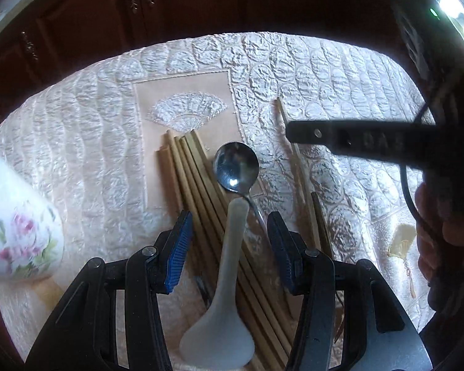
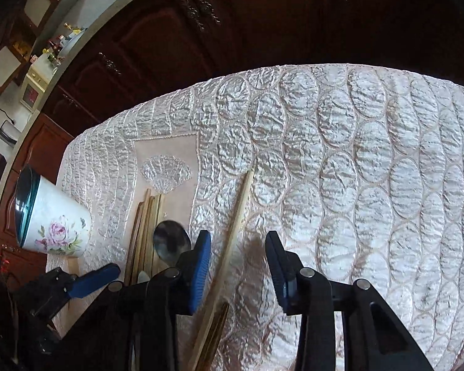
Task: Organize utensils
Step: 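Grasp the white ceramic spoon with the left tool while the right tool grasps a wooden chopstick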
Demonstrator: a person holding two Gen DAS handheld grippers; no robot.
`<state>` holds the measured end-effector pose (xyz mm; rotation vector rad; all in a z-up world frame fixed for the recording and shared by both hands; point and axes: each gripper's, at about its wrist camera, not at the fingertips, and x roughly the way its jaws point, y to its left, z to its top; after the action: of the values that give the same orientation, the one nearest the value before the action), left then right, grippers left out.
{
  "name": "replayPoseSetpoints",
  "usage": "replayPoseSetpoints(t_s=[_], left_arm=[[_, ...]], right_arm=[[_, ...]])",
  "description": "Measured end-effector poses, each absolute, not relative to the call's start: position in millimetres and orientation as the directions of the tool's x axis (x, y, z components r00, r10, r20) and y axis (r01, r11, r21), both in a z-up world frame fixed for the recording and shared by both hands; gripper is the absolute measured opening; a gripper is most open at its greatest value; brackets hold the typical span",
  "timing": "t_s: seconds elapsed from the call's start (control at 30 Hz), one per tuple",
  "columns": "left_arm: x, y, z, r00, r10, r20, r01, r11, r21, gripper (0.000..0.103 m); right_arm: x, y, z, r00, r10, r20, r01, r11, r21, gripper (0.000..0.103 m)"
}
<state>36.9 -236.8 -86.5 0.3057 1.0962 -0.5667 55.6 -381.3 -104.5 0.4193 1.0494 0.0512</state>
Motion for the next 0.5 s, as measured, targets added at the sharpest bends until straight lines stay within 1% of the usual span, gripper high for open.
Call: replayPoseSetpoints(t_s=[0.07,0.1,0.13,0.17,0.2,0.23,0.33,0.43,0.5], left_arm=[[41.4,-237.1,-88.4,0.330,-0.282,-0.901,0.580,0.813,-0.042,0.049],[44.6,-239.4,-91.0,0.322,-0.284,-0.903,0.586,0.809,-0.045,0.043],[47.7,-240.9,-94.1,0.308,-0.284,-0.908,0.594,0.803,-0.050,0.029],[49.6,-242.2,-97.1,0.297,-0.280,-0.913,0.599,0.799,-0.050,0.022],[51.2,-243.4,-99.5,0.295,-0.277,-0.914,0.603,0.796,-0.046,0.015],[51.6,-244.3,-100.5,0.299,-0.280,-0.912,0.606,0.794,-0.045,0.013],[54.3,-235.4,-96.9,0.278,-0.309,-0.909,0.600,0.795,-0.087,0.013],[55.1,-214.2,-79.9,0.266,-0.367,-0.891,0.583,0.798,-0.155,0.013],[51.8,-200.0,-67.0,0.275,-0.387,-0.880,0.568,0.804,-0.176,0.012]], right_arm=[[67.1,-385.1,-109.1,0.494,0.252,-0.832,0.164,0.913,0.373,0.027],[73.3,-385.5,-112.1,0.486,0.253,-0.837,0.166,0.913,0.373,0.022],[78.5,-385.2,-114.0,0.476,0.258,-0.841,0.163,0.914,0.372,0.017],[82.8,-384.4,-116.3,0.468,0.260,-0.844,0.160,0.915,0.370,0.016],[86.2,-382.8,-118.5,0.466,0.264,-0.845,0.155,0.916,0.371,0.011],[88.7,-381.4,-119.8,0.468,0.266,-0.843,0.150,0.916,0.372,0.009],[87.4,-378.1,-118.1,0.490,0.267,-0.830,0.136,0.917,0.375,0.008],[72.6,-380.1,-103.1,0.526,0.287,-0.801,0.105,0.912,0.396,0.008],[63.3,-377.7,-90.6,0.550,0.290,-0.783,0.088,0.912,0.400,0.007]])
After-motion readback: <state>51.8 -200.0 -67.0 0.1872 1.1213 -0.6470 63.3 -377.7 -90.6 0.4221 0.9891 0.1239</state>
